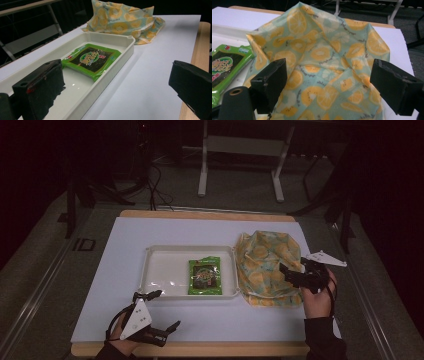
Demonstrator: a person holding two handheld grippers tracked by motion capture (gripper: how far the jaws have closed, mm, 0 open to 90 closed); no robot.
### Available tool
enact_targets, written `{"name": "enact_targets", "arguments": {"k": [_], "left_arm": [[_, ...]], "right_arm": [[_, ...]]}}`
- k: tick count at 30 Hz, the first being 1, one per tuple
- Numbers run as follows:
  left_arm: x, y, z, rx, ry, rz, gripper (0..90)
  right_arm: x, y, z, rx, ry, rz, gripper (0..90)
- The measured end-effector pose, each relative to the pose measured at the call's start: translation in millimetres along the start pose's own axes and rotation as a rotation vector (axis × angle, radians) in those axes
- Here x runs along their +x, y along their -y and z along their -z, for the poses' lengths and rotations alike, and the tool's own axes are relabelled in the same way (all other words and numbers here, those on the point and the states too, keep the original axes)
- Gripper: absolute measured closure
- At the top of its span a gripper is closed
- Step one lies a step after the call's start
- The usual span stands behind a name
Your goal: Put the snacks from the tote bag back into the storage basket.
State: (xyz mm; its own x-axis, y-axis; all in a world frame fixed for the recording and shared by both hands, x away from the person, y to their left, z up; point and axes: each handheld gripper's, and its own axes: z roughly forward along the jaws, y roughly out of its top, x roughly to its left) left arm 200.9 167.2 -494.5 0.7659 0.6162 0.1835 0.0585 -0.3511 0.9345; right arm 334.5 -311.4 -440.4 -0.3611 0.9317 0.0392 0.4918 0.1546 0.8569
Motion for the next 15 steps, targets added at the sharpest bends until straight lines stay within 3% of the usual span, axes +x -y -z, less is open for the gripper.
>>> {"name": "enact_targets", "arguments": {"k": [6, 15], "left_arm": [[-0.1, -0.2, 0.2, -0.002, 0.000, 0.000, 0.3], [0.3, -1.2, 1.6, -0.011, 0.003, 0.001, 0.3]], "right_arm": [[1.2, 10.9, 5.7, -0.007, 0.026, 0.021, 14.0], [-2.9, 22.2, 19.2, -0.073, 0.063, 0.023, 14.0]]}}
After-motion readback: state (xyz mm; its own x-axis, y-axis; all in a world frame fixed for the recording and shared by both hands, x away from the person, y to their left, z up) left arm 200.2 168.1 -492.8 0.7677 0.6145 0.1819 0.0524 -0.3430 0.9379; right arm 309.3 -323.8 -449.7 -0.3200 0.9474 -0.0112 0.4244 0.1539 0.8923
